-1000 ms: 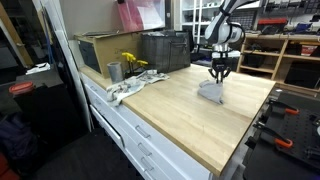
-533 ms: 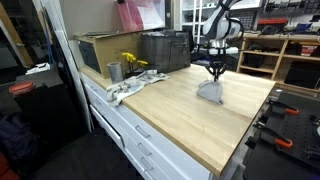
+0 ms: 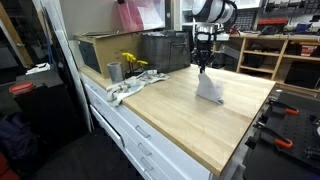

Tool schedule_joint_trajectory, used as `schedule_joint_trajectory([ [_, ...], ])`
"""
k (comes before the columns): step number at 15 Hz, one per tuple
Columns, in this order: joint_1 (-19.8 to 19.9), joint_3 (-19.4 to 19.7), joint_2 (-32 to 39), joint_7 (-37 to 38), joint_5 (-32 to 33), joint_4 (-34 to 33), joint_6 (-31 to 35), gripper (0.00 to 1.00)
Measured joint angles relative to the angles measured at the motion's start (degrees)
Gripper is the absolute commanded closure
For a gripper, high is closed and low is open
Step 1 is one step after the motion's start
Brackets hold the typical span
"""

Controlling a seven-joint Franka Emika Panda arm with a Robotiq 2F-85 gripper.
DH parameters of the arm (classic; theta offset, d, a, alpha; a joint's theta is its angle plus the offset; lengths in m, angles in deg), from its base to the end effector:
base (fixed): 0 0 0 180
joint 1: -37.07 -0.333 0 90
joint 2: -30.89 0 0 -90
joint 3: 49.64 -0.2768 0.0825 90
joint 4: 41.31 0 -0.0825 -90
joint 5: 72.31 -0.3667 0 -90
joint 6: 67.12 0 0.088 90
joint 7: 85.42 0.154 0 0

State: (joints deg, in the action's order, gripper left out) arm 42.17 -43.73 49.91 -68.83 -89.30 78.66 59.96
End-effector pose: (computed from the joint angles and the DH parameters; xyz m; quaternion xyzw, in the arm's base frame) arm 0.5216 -0.0830 0.1786 -0.9335 0.3319 0.1047 0.0863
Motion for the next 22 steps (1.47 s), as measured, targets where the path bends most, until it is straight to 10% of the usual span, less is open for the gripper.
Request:
schedule_joint_trajectory([
  [2,-1.81,-1.95,-0.99,0.01,0.0,-0.03,-0.37,0.98],
  [3,-2.83,-3.0,-1.23,0.02,0.0,-0.06,-0.39,0.67],
  [13,-9.64,-8.98,-1.74,0.01,0.0,-0.12,-0.73,0.0],
  [22,-5.53,-3.07,-2.11,-1.32,3.28,2.44,-0.73,0.0],
])
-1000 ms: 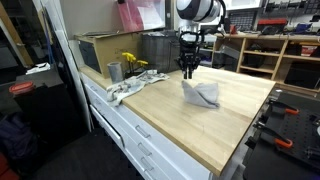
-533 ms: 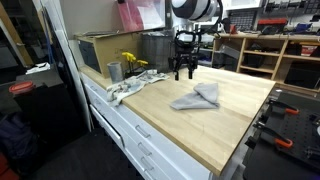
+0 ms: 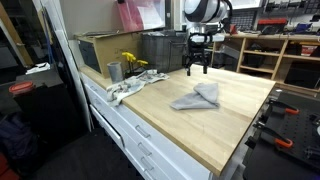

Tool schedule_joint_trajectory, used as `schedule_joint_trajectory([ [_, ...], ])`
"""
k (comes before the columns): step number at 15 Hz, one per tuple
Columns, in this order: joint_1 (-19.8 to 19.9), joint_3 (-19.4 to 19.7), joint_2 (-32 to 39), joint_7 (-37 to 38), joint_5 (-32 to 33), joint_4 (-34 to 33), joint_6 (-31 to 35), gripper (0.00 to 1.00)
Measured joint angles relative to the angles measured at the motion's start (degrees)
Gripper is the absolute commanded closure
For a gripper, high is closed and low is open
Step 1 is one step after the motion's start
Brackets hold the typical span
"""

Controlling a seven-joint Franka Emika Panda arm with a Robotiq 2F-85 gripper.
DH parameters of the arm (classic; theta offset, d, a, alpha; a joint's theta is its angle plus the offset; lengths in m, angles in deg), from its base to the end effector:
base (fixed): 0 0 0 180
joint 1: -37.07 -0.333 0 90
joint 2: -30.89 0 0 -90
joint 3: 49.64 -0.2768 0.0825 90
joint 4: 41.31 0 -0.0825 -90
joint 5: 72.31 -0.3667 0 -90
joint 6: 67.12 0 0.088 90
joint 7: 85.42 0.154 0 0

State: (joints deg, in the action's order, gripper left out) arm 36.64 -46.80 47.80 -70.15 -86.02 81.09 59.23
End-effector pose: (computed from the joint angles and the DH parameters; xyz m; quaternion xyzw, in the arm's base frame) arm 0.5141 -0.0057 0.1810 -0.9631 0.2316 0.1197 0.0673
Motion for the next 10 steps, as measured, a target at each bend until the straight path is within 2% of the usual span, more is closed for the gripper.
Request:
schedule_joint_trajectory([
  [10,8.15,4.16,1.84,-10.33,1.1,2.83,1.39,0.0],
])
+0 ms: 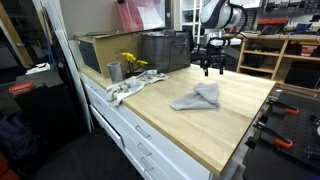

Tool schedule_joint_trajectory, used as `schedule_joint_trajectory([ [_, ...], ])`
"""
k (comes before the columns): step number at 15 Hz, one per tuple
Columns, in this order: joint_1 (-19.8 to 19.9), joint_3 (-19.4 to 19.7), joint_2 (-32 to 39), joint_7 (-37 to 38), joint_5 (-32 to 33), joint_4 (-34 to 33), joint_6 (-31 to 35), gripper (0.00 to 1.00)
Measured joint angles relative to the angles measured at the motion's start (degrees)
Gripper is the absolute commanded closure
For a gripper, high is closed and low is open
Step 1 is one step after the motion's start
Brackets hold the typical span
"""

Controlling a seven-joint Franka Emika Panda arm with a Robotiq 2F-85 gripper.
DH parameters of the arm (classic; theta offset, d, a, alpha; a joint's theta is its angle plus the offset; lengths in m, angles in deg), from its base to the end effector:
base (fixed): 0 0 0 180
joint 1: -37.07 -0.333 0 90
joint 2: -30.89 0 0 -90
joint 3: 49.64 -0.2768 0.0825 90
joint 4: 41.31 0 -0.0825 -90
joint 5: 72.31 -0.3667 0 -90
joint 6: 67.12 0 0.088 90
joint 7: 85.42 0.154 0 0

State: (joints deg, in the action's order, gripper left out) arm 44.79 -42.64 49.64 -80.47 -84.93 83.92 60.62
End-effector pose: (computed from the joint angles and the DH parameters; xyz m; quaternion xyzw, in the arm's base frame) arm 0.4792 -0.1147 0.1497 -0.9578 0.2456 0.1325 0.0684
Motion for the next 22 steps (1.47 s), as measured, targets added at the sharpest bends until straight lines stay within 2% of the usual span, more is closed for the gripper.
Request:
schedule_joint_trajectory([
  [8,4.68,0.31,7.47,-1.59,-1.7,-1.48,2.1,0.0],
  [17,8.74,0.11,15.73,-1.6,-6.33,-7.99,2.53,0.0],
  [18,9.0,-0.02,16.19,-1.6,-6.82,-8.64,2.53,0.17],
  [22,9.35,-0.52,17.37,-1.6,-8.34,-10.3,2.52,0.49],
])
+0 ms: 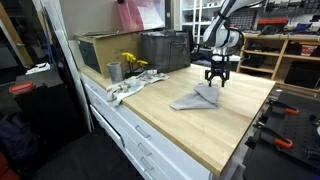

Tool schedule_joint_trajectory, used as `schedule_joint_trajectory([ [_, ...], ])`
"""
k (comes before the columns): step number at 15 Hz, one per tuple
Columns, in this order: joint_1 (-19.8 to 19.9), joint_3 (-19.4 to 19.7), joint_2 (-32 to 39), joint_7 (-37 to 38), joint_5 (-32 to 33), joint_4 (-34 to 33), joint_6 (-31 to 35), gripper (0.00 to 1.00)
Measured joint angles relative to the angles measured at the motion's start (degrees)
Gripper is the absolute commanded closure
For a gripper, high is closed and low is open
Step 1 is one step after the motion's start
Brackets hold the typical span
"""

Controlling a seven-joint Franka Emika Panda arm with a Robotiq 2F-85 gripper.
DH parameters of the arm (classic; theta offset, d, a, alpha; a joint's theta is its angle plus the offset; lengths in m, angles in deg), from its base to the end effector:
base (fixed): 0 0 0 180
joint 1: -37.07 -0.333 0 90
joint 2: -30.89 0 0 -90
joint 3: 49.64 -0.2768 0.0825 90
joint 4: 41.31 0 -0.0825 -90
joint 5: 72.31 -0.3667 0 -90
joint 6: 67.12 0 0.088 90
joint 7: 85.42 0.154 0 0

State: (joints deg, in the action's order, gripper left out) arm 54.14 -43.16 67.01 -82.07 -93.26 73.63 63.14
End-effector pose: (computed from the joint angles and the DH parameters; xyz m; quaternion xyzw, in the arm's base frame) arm 0.4743 -0.1912 0.0544 -0.9140 0.3581 0.1552 0.1103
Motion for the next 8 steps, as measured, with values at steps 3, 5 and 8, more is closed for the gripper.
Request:
schedule_joint_trajectory([
  [3,0.0,-0.33,0.33,0.0,-0.92,-0.46,0.0,0.71],
  [5,0.0,-0.48,0.36,0.0,-1.16,-0.5,0.0,0.86],
  [8,0.0,-0.62,0.36,0.0,-1.28,-0.5,0.0,1.0],
])
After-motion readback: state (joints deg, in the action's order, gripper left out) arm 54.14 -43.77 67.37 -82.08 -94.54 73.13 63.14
